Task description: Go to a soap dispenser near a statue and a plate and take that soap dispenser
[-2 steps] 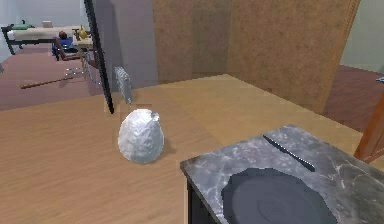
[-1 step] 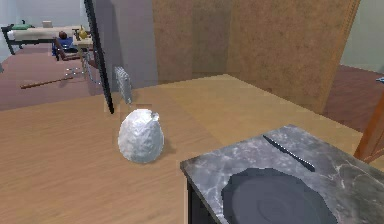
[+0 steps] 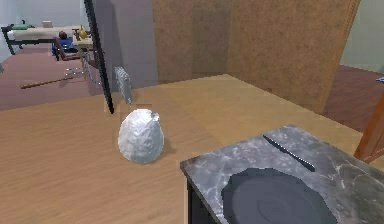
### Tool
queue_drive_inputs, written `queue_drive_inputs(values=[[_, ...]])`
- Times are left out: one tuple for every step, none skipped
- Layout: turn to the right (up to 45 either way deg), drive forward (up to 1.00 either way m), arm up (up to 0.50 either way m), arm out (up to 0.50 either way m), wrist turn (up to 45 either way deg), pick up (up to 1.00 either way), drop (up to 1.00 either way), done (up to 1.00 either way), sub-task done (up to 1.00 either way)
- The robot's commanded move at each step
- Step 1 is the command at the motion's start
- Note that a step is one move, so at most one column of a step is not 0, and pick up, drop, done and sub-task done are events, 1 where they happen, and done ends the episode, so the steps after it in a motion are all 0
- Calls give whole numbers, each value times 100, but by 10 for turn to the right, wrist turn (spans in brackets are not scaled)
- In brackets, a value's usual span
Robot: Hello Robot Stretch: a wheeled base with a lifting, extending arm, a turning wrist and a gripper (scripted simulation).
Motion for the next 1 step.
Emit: queue_drive_inputs(values=[[0, 0, 0, 0, 450, 0, 0, 0, 0]])
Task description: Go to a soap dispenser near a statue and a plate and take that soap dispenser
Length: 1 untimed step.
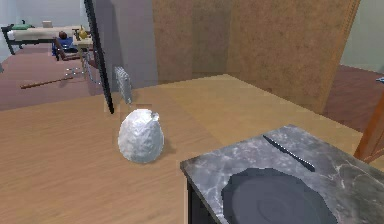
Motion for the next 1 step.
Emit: queue_drive_inputs(values=[[0, 0, 0, 0, 450, 0, 0, 0, 0]])
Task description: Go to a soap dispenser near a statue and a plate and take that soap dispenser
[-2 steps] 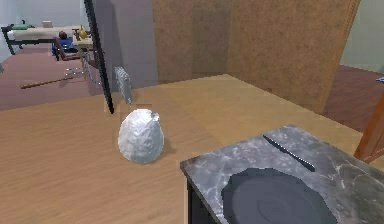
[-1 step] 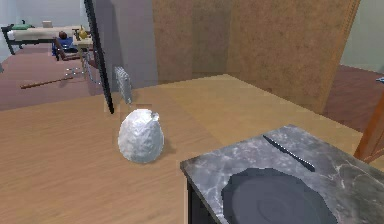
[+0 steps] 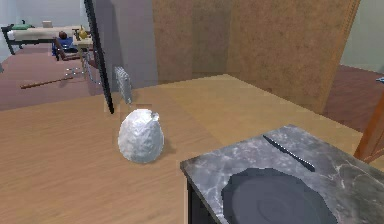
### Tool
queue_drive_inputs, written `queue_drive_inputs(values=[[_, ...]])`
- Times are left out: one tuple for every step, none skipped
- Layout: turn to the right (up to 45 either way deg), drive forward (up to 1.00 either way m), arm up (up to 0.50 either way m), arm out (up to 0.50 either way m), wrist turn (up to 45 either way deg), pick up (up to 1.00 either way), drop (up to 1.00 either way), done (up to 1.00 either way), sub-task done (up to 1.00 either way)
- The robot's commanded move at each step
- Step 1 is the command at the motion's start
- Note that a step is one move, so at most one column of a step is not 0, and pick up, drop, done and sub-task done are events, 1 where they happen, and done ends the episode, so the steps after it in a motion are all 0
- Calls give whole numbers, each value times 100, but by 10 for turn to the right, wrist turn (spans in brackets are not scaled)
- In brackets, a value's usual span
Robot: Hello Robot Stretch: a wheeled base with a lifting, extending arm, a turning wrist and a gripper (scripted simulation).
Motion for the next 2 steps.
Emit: queue_drive_inputs(values=[[0, 0, 0, 0, 150, 0, 0, 0, 0], [0, 0, 0, 0, 0, 100, 0, 0, 0]])
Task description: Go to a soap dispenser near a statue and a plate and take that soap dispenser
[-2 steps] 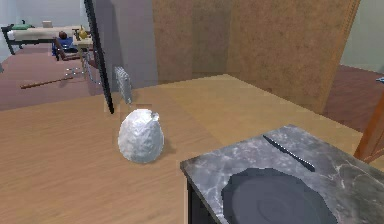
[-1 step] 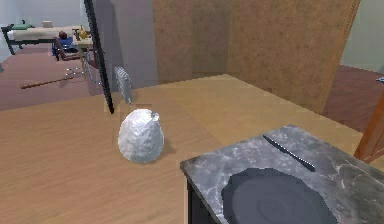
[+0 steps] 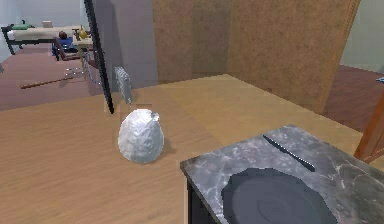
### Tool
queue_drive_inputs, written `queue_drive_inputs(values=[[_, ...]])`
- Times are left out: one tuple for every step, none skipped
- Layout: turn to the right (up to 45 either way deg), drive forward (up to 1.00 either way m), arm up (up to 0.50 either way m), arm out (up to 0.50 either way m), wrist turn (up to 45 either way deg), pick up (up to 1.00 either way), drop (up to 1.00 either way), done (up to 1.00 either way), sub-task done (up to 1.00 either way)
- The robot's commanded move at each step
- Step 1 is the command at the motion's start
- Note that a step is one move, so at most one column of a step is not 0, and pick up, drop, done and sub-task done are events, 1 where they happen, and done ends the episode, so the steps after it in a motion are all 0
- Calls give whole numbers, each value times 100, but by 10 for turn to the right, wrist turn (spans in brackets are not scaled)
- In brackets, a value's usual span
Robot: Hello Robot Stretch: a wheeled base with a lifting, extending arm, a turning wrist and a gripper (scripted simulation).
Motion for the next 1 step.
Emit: queue_drive_inputs(values=[[0, 0, 0, 0, 0, 0, 0, 100, 0]])
